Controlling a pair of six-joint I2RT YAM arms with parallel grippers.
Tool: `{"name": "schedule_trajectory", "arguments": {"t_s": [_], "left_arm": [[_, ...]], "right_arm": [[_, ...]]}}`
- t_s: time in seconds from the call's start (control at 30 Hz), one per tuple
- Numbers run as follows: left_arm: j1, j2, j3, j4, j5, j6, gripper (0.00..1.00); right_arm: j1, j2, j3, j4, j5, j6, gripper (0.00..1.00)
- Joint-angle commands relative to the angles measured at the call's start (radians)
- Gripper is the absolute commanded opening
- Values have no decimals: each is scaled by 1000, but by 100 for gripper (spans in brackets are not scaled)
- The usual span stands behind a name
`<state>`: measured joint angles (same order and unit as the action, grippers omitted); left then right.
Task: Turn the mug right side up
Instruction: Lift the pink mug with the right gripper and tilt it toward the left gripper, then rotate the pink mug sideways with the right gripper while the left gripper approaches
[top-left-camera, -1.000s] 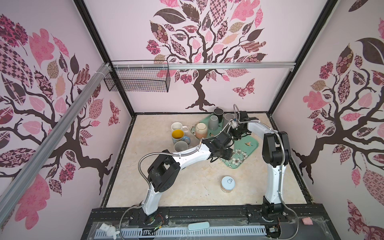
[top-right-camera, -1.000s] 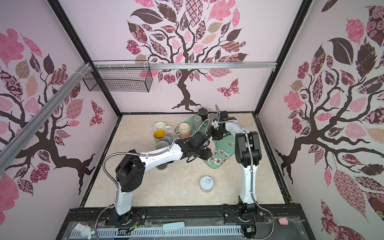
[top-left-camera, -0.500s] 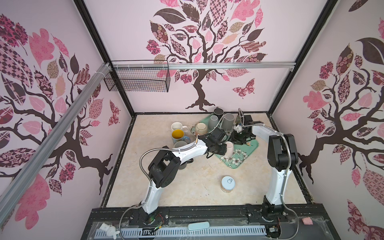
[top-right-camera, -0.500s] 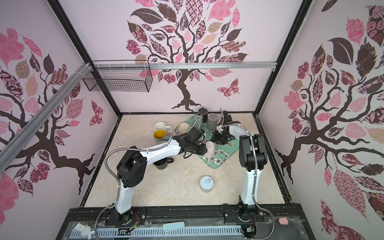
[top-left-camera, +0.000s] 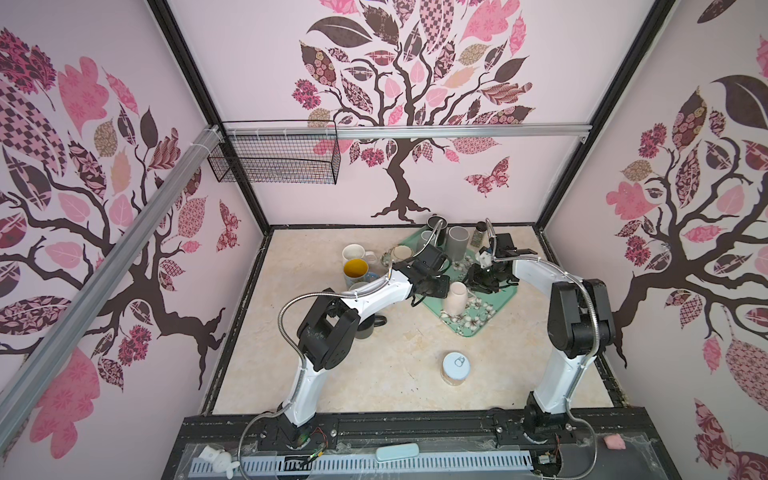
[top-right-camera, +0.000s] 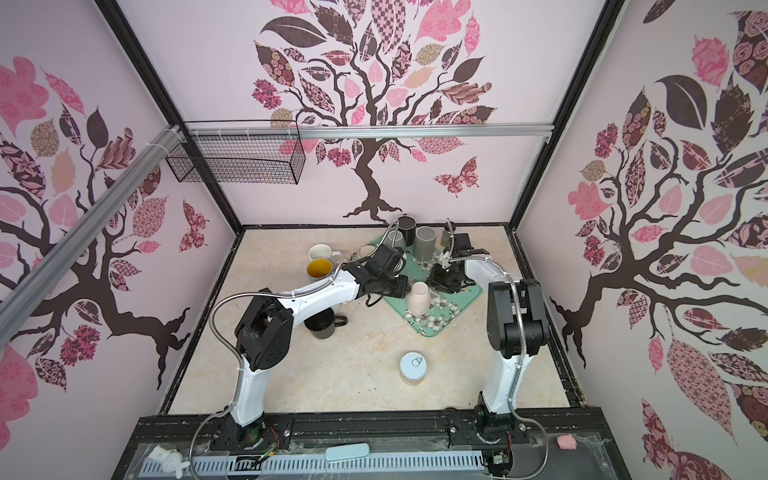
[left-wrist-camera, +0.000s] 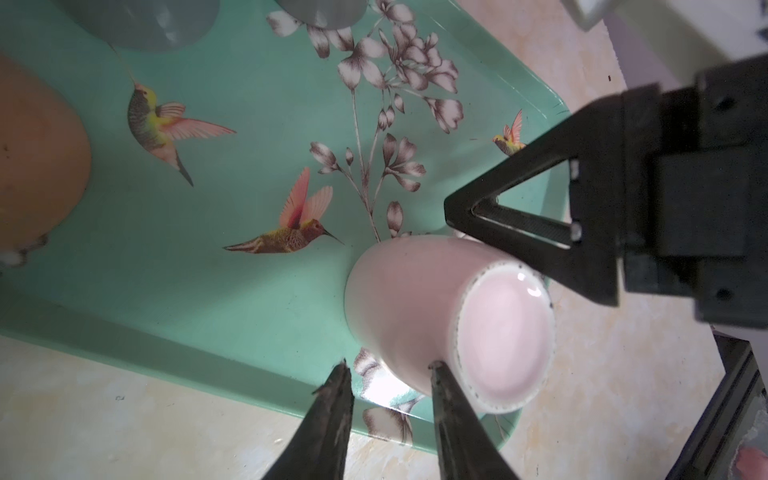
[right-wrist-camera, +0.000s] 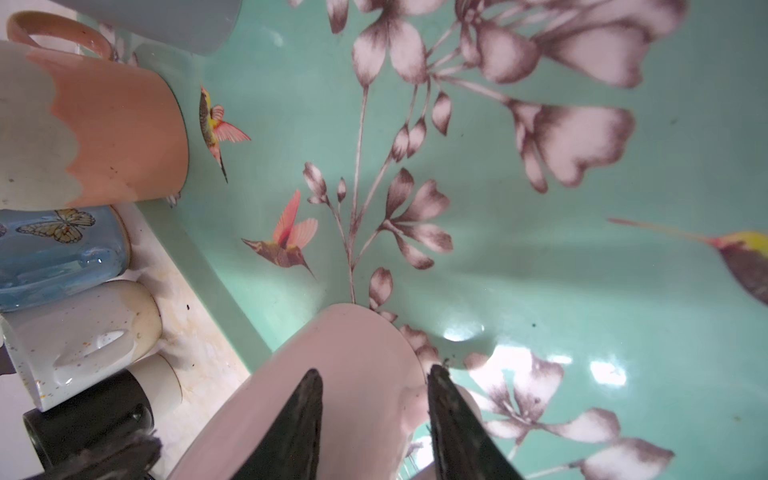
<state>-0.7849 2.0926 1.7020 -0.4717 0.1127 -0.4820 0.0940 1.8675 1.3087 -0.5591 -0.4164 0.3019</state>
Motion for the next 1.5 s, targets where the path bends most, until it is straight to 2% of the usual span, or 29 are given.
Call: {"name": "schedule_trajectory", "arguments": {"t_s": [0.0,0.13,0.27,0.4,0.53,0.77,0.9,1.13,1.33,1.47], "left_arm": [[-2,-6,31,40,-7,8,35],[-2,-66,-49,66,4,6,34],[-16,-168,-190,111,24,6,32],[-67,-249,-300,134,1,8,32],[-121,-265,-353,161,2,-20,32],[-137,-160,-288,183,69,-56,31],[-108,-107,-251,200,108,-82,31],[-44,-68,-193,215,102,-83,31],[-23,-45,-137,205,95,-72,31],[-20,-62,-143,202,79,-66,31]], "right_arm": [[13,-73,-41,-19,-16,12,44],[12,-100,-91,8,-3,24,44],[12,-116,-115,21,28,29,45],[13,-116,-129,31,49,32,45],[13,-124,-153,46,49,41,44],[13,-177,-228,80,24,60,43],[13,-226,-285,111,-6,73,42],[27,-294,-402,227,-87,117,40],[50,-323,-418,221,-58,108,41],[48,-380,-416,169,64,97,46]]}}
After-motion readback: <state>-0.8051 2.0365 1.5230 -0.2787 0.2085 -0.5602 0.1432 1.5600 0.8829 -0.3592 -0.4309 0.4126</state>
